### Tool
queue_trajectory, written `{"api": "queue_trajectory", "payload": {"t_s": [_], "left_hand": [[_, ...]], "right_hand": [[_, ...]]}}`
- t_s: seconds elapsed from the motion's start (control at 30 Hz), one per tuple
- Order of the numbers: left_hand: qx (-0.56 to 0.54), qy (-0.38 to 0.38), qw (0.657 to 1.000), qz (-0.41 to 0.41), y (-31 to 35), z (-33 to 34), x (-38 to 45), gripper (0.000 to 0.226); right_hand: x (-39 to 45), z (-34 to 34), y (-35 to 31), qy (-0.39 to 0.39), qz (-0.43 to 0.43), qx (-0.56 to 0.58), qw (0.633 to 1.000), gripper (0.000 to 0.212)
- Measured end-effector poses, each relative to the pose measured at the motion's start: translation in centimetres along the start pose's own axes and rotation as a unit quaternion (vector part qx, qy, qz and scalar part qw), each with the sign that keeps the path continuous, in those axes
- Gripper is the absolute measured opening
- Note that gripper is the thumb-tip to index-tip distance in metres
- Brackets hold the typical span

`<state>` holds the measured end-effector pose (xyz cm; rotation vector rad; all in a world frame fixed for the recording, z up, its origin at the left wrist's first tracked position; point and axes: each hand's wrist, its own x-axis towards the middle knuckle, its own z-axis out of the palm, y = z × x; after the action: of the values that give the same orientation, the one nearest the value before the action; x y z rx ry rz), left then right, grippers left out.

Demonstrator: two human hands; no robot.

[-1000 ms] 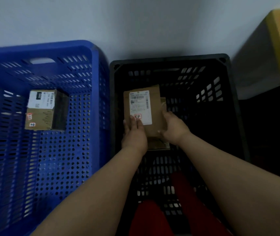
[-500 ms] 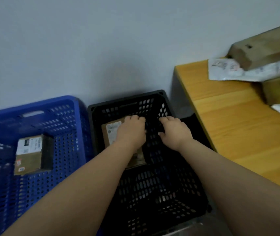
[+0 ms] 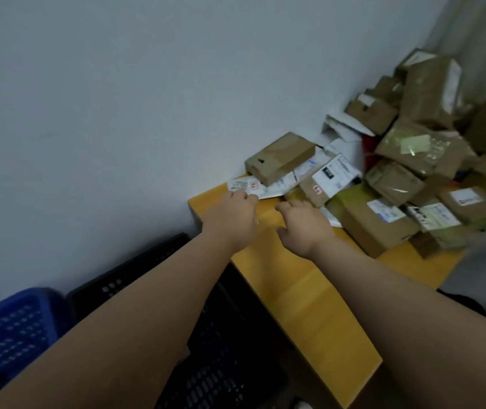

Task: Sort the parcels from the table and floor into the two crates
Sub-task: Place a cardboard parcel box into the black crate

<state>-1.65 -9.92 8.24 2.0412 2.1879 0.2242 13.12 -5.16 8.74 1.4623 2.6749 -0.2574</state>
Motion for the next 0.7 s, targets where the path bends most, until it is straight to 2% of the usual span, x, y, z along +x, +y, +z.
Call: {"api": "queue_trajectory", "payload": {"t_s": [0.27,0.5,0.7], "left_hand": [[0.013,-0.005,0.999,0.044,7.7,0.1,5.0,0.045],[0.016,-0.044,0.999,-0.015,12.1,4.8,10.9,0.059],[0.007,-0.055,0.992,-0.110,13.9,7.8,16.3,0.099]], "right_hand": [[-0.4,-1.4,8.7,0.048,0.041,0.016,0.998,0.043],[2.4,0.8,18.5,0.006,0.037,0.043,0.998,0.033],[7.1,1.8,24.7,-0.011,0.019,0.039,0.999,0.031]]}}
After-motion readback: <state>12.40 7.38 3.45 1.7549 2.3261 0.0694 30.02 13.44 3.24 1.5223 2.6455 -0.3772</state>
